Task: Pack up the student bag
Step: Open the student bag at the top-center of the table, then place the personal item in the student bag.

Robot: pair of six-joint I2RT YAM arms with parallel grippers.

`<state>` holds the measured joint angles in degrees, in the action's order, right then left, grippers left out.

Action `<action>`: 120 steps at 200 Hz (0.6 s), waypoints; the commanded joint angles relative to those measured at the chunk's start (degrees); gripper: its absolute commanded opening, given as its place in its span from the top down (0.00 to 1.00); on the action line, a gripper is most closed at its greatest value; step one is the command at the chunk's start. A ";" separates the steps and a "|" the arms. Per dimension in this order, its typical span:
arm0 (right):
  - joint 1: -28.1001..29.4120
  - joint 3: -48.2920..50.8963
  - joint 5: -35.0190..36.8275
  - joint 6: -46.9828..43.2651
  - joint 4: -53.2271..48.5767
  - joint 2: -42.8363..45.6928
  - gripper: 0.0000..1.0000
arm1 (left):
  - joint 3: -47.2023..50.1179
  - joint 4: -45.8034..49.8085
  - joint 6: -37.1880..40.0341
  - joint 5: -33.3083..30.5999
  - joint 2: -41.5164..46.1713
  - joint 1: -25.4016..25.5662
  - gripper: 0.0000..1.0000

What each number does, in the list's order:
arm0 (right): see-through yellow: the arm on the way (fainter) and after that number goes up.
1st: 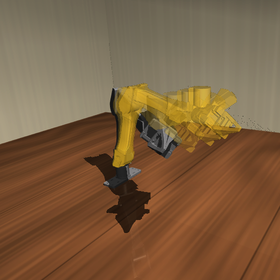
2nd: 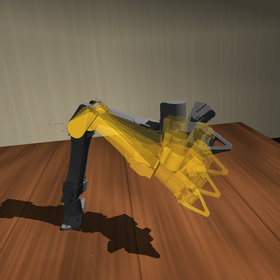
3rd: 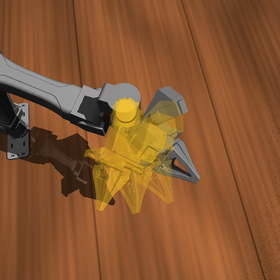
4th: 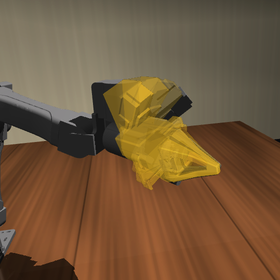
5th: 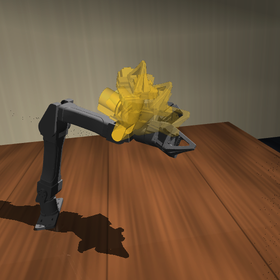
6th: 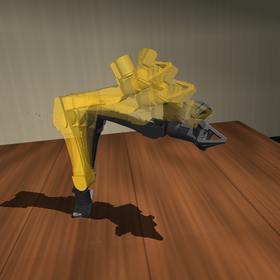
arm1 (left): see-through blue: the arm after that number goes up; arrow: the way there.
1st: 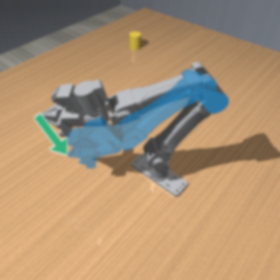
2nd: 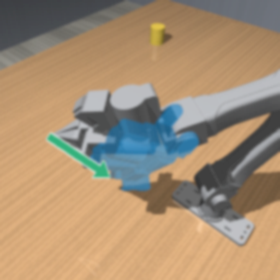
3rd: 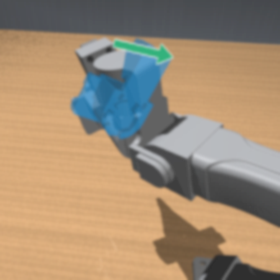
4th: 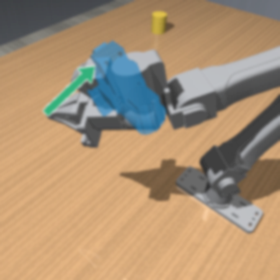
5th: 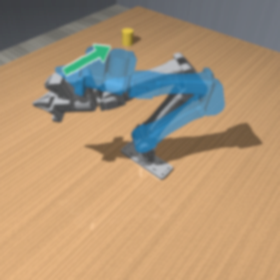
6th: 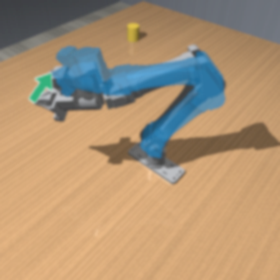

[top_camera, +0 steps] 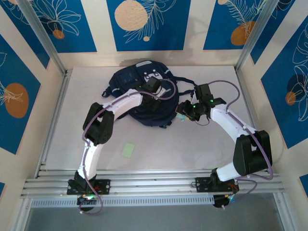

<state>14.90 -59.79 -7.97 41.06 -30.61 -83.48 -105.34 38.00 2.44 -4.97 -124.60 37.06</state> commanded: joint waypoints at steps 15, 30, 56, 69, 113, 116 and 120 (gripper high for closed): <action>1.17 -2.46 -1.87 2.20 1.04 -0.05 0.54 | -4.74 3.74 -5.87 6.46 6.52 -1.98 1.00; 2.26 -3.28 -1.97 3.05 1.94 -1.03 0.54 | -5.18 3.39 -6.19 6.53 8.28 -2.14 1.00; 4.27 -4.66 -2.06 6.76 5.38 -4.26 0.54 | -5.79 2.61 -6.59 7.56 9.78 -2.93 1.00; 5.10 -5.30 -2.12 9.67 8.45 -6.34 0.54 | -6.06 2.42 -6.31 7.74 9.60 -3.20 1.00; 8.05 -14.20 0.96 17.39 12.04 -16.64 0.54 | -9.56 4.05 -7.16 10.50 7.30 -3.50 1.00; 8.17 -15.08 1.19 17.65 11.94 -17.56 0.54 | -9.68 4.03 -7.25 10.59 7.24 -3.49 1.00; 8.36 -16.17 1.36 18.07 11.75 -18.79 0.54 | -9.86 3.89 -7.35 10.72 7.24 -3.48 1.00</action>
<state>21.98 -69.78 -8.14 53.91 -21.21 -97.43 -111.28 41.54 -2.90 1.80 -117.95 33.80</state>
